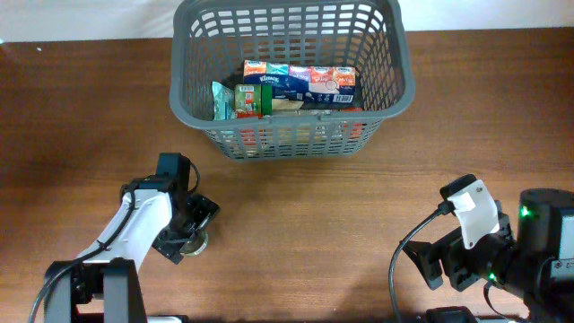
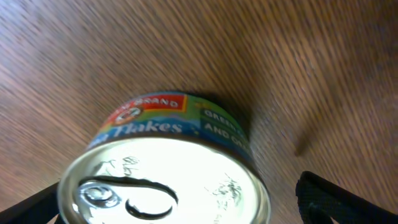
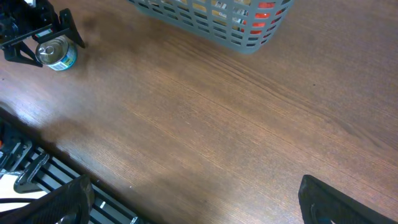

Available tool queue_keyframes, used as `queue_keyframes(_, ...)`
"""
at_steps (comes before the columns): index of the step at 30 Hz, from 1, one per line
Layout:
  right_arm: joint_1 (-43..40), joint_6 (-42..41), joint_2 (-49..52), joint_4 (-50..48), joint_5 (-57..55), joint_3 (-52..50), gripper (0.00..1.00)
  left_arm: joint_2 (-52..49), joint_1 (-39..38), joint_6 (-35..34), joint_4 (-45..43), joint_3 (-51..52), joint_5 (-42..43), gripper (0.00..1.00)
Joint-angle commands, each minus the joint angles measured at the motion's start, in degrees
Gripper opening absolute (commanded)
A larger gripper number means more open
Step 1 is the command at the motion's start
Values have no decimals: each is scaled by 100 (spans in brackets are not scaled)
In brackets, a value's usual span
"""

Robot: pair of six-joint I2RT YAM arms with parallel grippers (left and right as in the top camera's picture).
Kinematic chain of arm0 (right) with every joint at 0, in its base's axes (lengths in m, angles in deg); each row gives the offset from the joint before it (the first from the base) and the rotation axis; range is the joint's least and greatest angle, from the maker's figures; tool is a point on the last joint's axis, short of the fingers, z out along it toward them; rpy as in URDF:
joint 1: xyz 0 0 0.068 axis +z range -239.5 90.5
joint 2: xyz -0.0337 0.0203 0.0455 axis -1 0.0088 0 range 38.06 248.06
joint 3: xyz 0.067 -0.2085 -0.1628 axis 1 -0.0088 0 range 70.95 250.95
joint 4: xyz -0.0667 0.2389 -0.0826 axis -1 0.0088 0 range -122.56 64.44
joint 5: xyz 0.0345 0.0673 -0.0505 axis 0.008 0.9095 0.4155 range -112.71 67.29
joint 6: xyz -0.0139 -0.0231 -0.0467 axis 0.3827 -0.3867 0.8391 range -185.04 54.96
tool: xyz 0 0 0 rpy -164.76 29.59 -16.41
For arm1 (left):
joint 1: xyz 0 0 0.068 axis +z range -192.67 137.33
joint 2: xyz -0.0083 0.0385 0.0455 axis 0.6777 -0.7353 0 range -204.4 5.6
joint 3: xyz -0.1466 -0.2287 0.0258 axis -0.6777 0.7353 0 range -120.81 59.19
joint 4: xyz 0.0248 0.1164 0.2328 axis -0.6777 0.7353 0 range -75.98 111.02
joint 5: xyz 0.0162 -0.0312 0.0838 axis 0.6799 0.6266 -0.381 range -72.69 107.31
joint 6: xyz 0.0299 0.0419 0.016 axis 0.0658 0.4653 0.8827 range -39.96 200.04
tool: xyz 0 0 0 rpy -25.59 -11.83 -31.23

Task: Pack container
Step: 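Lift the tuna can with the left gripper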

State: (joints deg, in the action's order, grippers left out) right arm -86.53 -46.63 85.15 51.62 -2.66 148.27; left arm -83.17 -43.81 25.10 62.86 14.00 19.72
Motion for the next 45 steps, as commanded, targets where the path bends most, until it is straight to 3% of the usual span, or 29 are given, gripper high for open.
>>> queue_keyframes(1,-42,-9,-7,-2,52,-17,99,-37,20,101,24,37,190,100)
queue_keyframes(22,-42,-9,-7,-2,52,-17,99,-37,20,9,20,262,142,99)
queue_keyframes(26,-42,-9,-7,-2,50,-17,99,-37,20,4,-28,269,105,91)
queue_keyframes(29,-42,-9,-7,-2,50,-17,99,-37,20,-90,-44,275,92,76)
queue_keyframes(45,-42,-9,-7,-2,50,-17,99,-37,20,-125,-46,278,129,62)
